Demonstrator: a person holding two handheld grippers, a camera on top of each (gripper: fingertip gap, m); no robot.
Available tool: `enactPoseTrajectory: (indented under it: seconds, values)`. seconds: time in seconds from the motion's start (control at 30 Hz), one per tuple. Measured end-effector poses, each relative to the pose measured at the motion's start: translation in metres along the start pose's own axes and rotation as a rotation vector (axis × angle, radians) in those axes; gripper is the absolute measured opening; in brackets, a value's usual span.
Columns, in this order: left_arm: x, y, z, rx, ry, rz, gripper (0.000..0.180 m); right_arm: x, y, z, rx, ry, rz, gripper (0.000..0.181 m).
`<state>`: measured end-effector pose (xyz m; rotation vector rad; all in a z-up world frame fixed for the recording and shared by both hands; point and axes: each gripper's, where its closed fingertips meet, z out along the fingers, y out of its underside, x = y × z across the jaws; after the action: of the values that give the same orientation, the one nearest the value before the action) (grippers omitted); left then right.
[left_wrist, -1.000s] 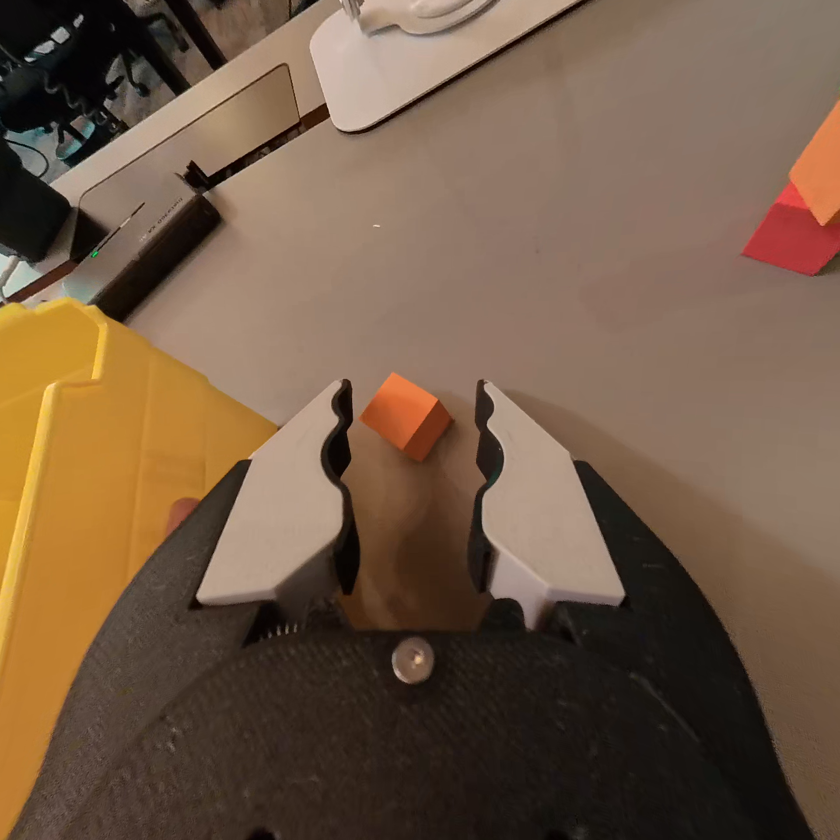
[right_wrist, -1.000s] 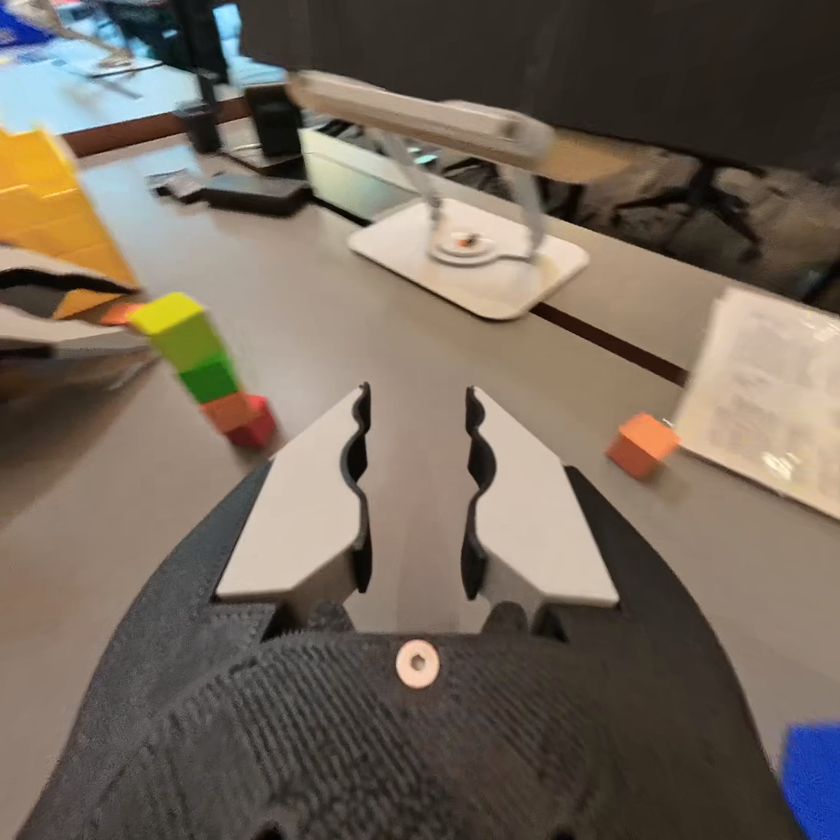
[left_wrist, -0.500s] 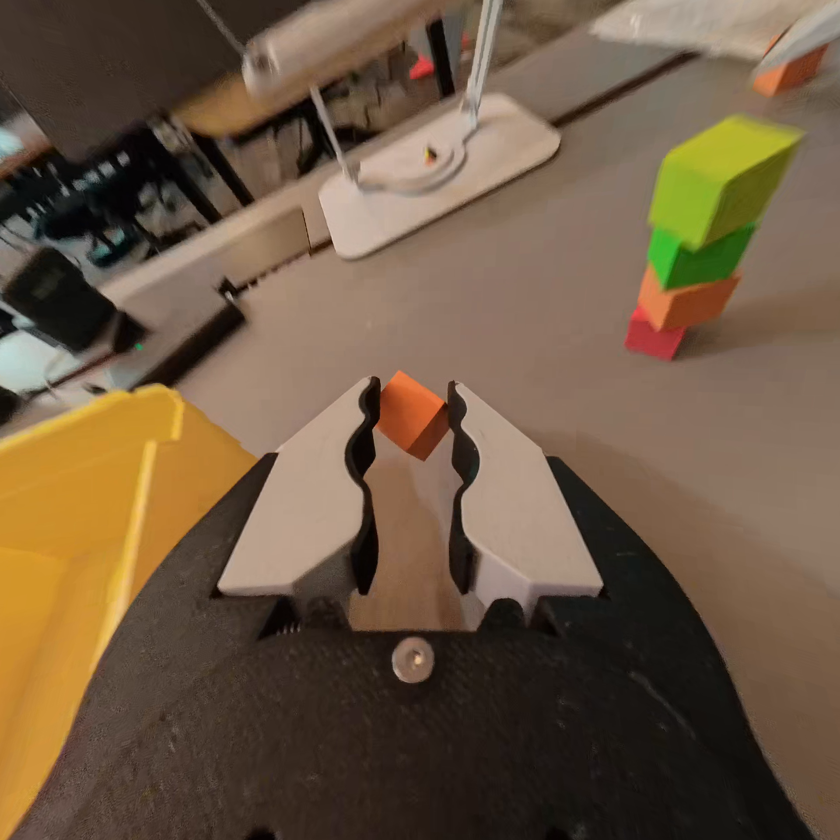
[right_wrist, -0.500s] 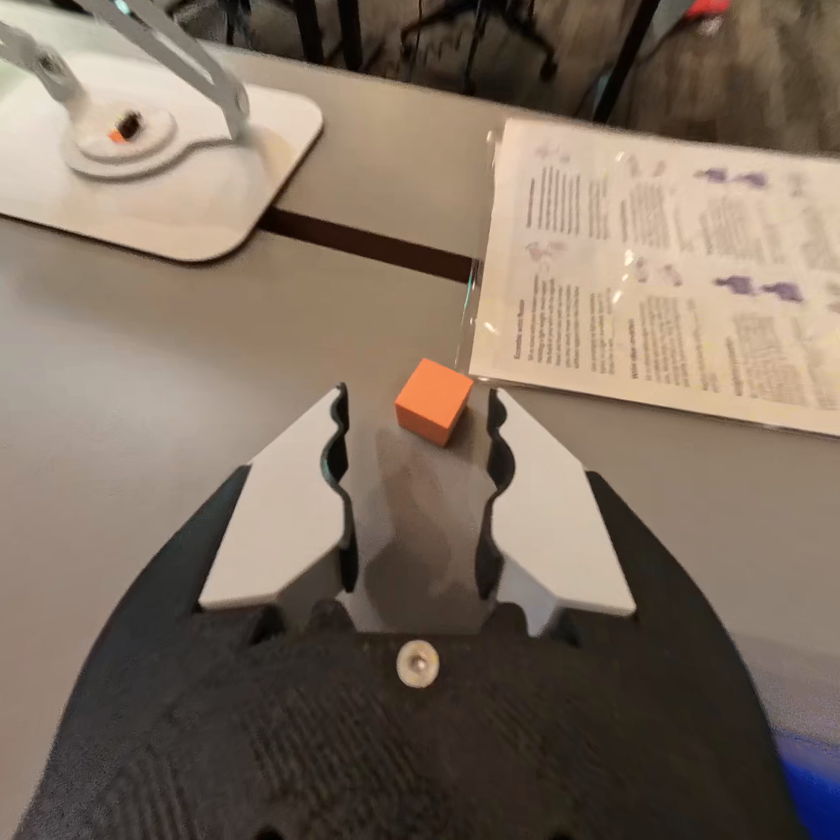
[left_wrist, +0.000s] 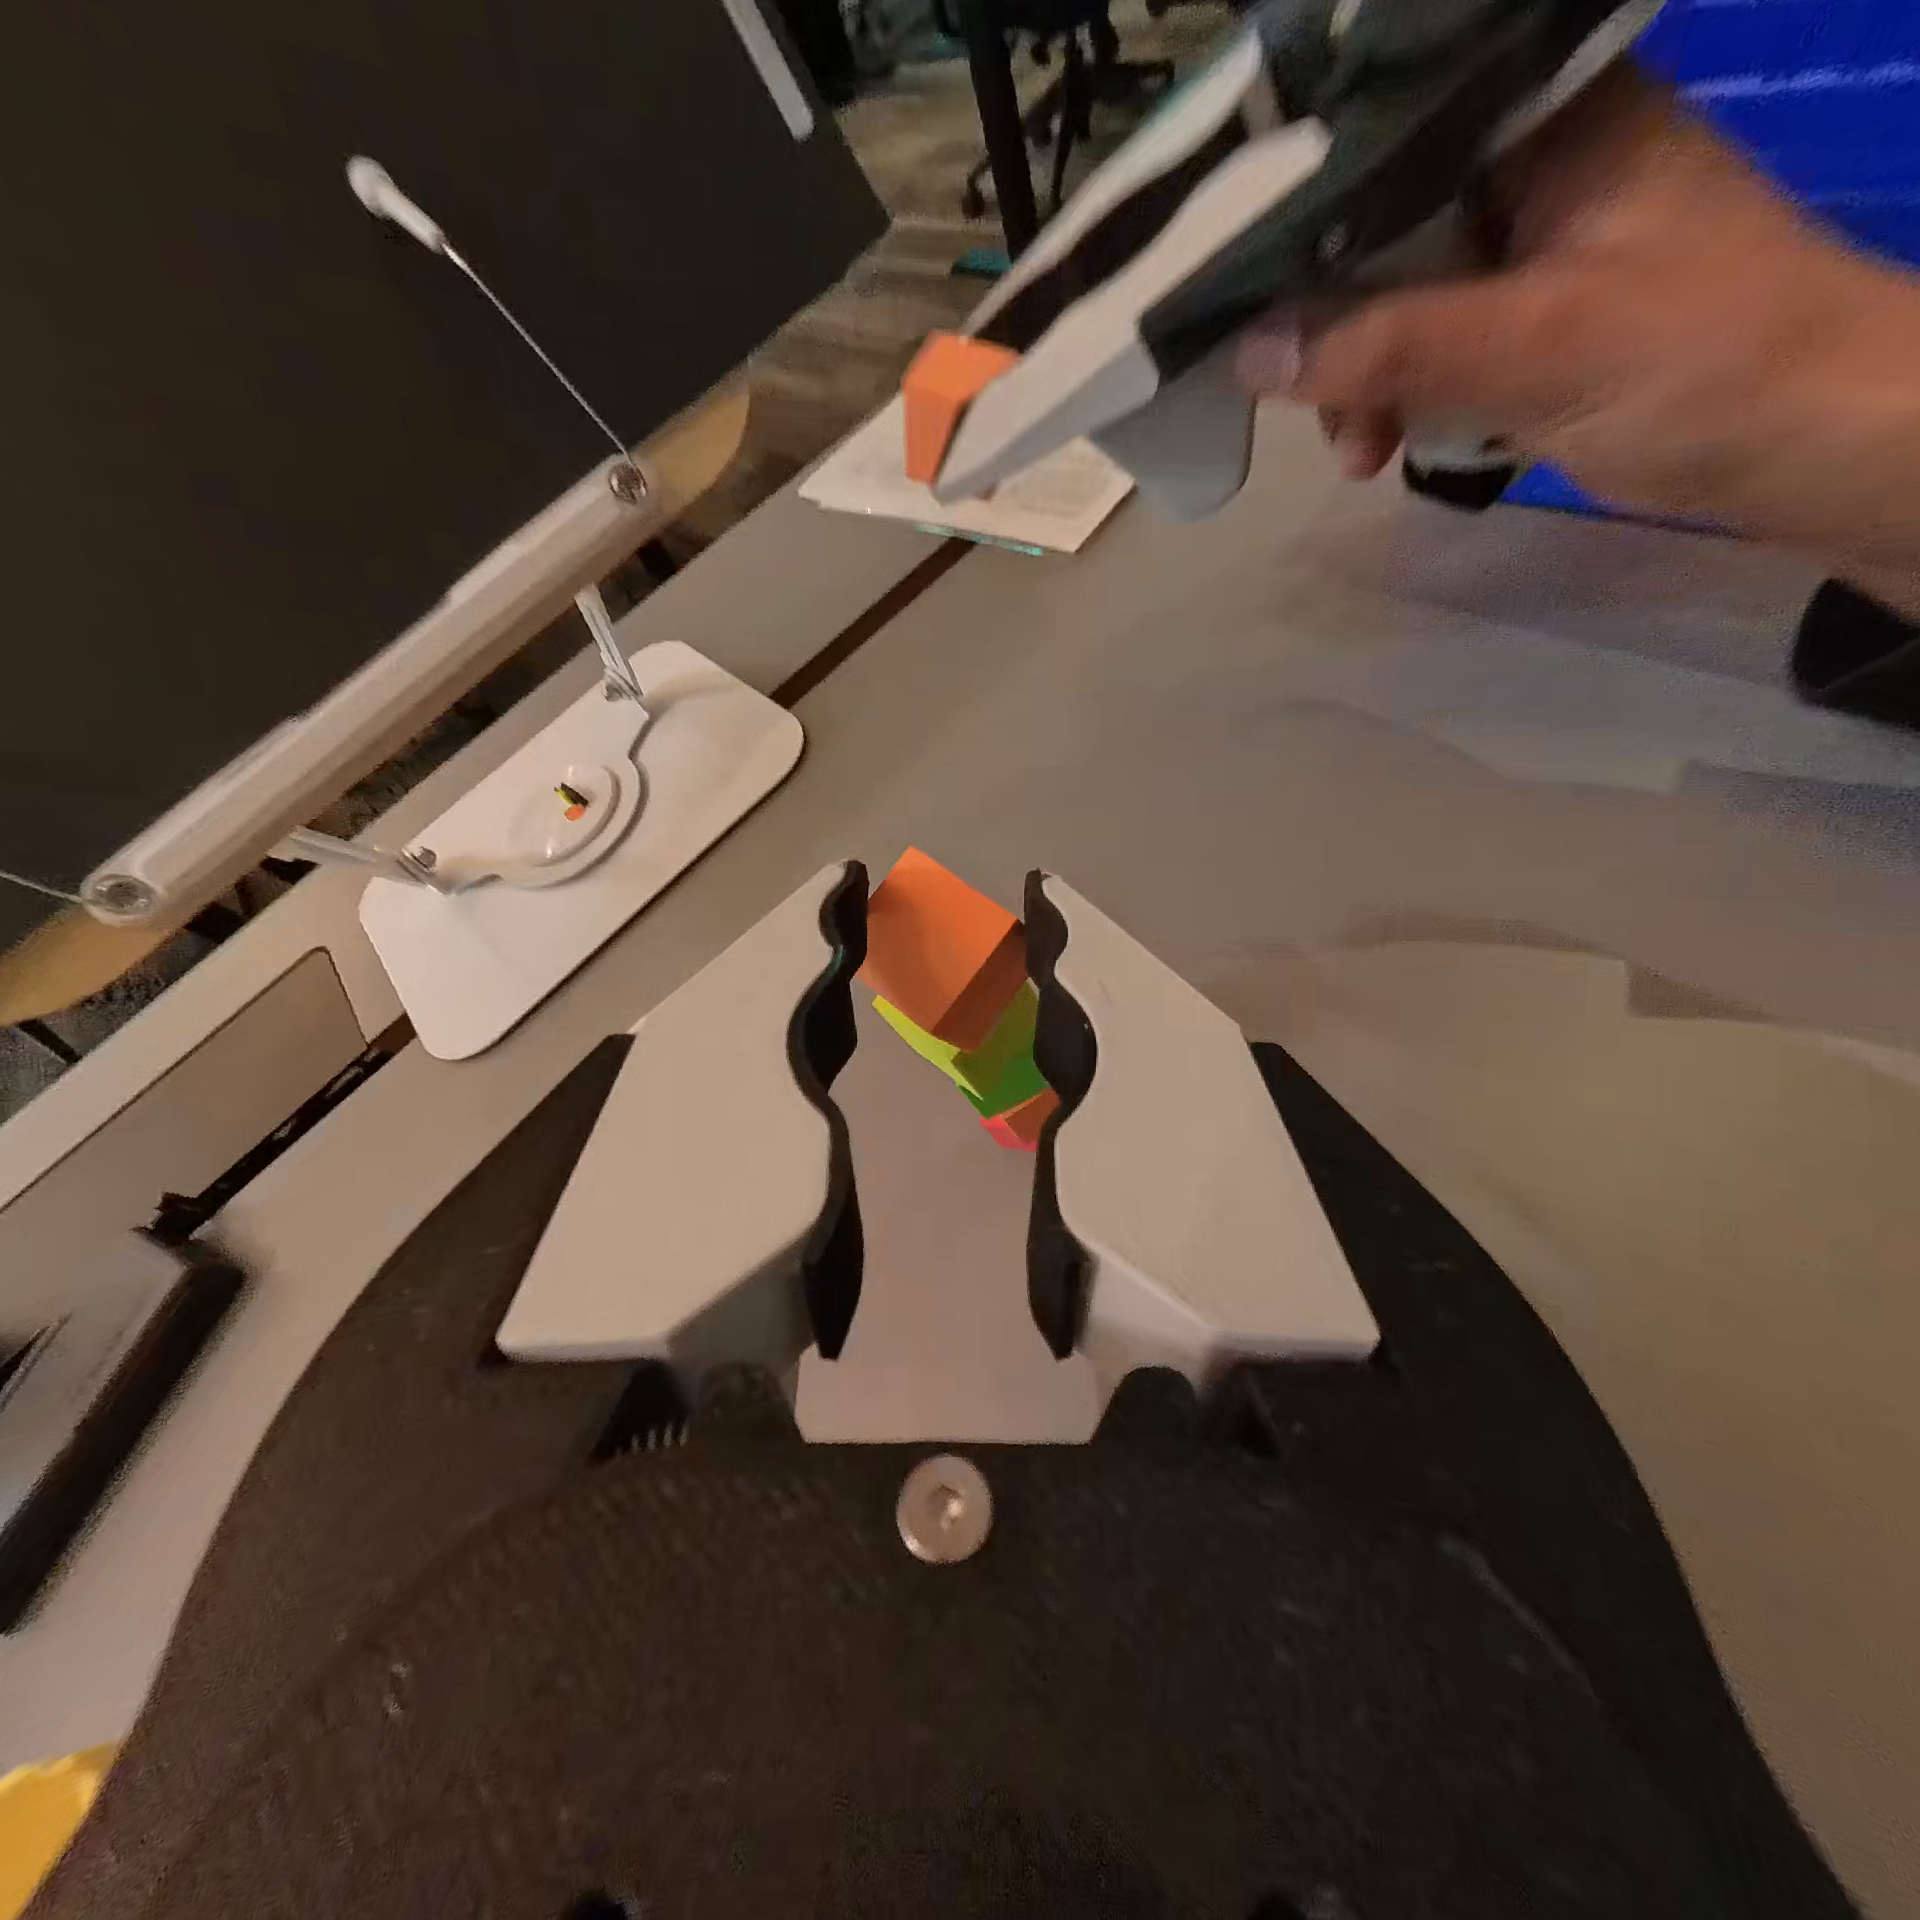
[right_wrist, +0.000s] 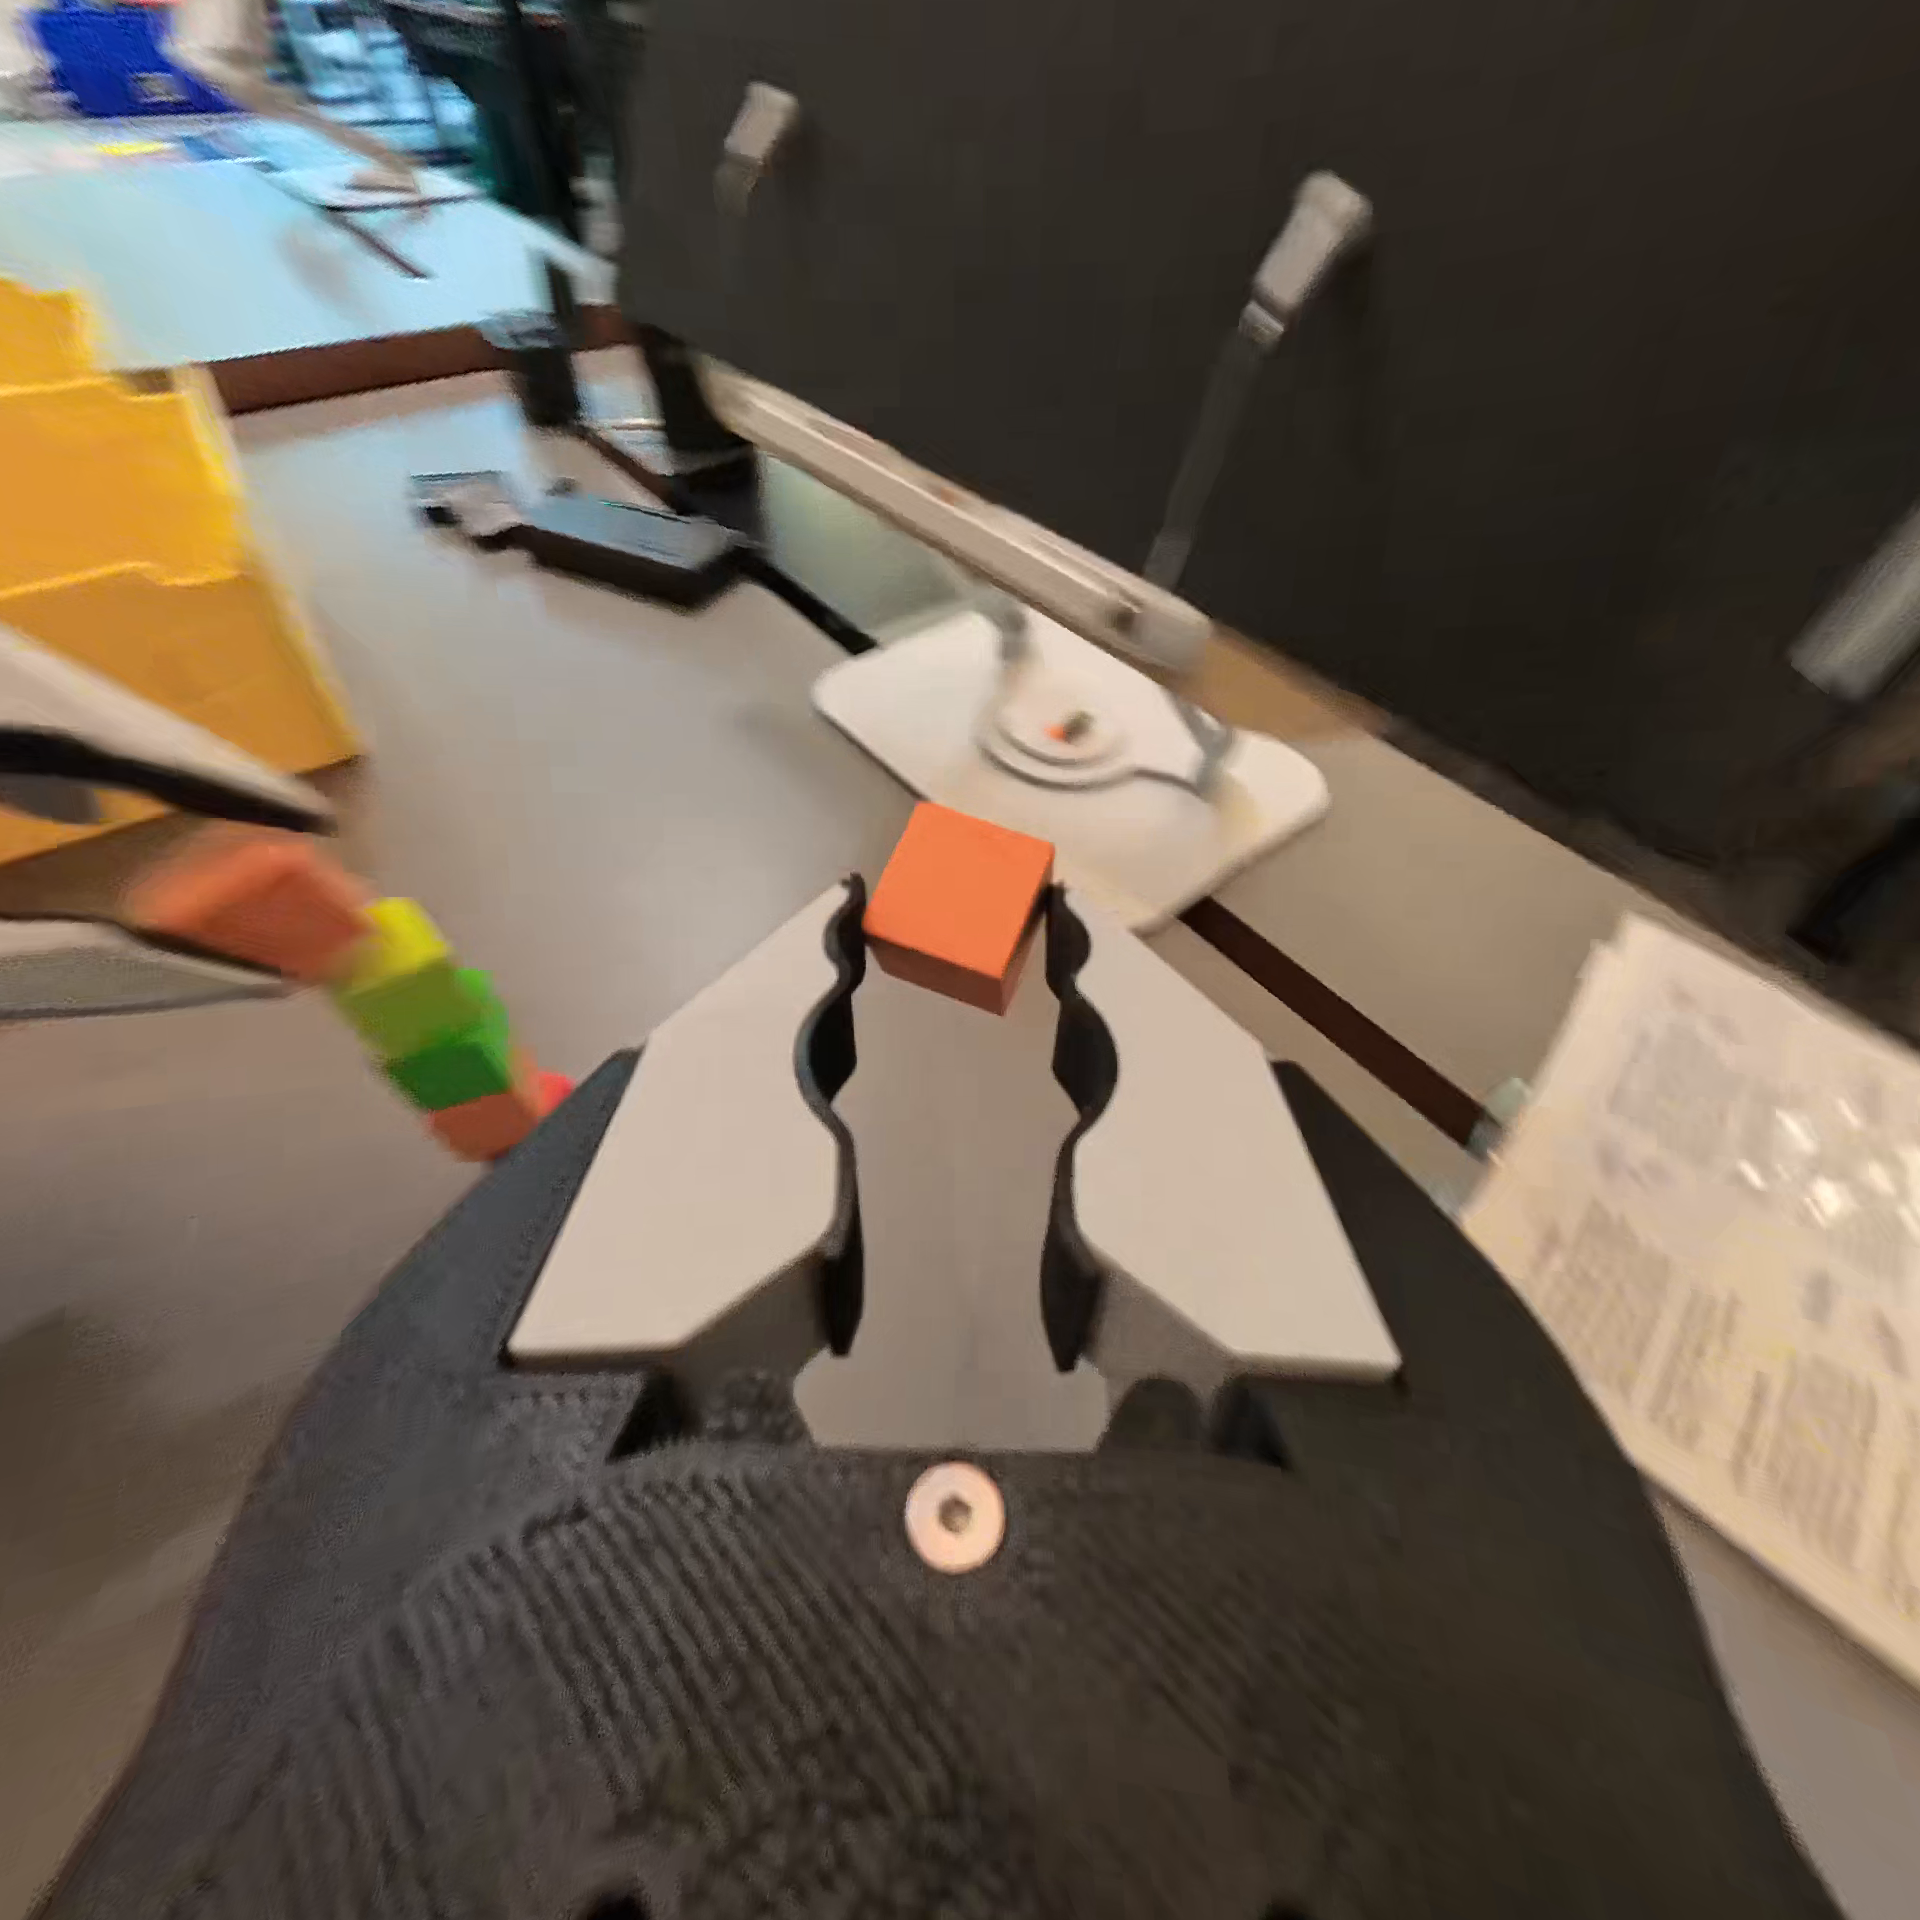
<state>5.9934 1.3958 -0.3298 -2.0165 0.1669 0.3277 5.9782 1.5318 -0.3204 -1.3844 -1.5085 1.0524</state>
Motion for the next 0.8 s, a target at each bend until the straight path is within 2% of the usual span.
enactPoseTrajectory:
  seconds: [0.1,0.2,0.3,0.43,0.53,0.8]
  values:
    - [-0.004,0.011,0.01,-0.05,-0.007,-0.011,0.027,-0.054,-0.033,-0.006,0.033,-0.173,-0.081,0.033]
    - [-0.005,0.01,0.011,-0.042,-0.008,-0.022,0.028,-0.094,-0.052,-0.013,0.058,-0.314,-0.099,0.033]
    - [-0.003,0.007,0.009,-0.017,0.01,-0.032,0.042,-0.118,-0.055,-0.015,0.039,-0.406,-0.076,0.033]
    - [-0.008,-0.009,-0.011,0.11,0.031,-0.099,0.053,-0.132,-0.047,-0.009,-0.006,-0.444,-0.08,0.033]
    - [-0.024,-0.008,-0.024,0.192,0.02,-0.171,0.054,-0.142,-0.037,-0.002,-0.053,-0.473,-0.093,0.033]
    - [-0.07,0.023,-0.028,0.234,0.006,-0.416,0.058,-0.149,-0.009,0.018,-0.171,-0.446,-0.151,0.037]
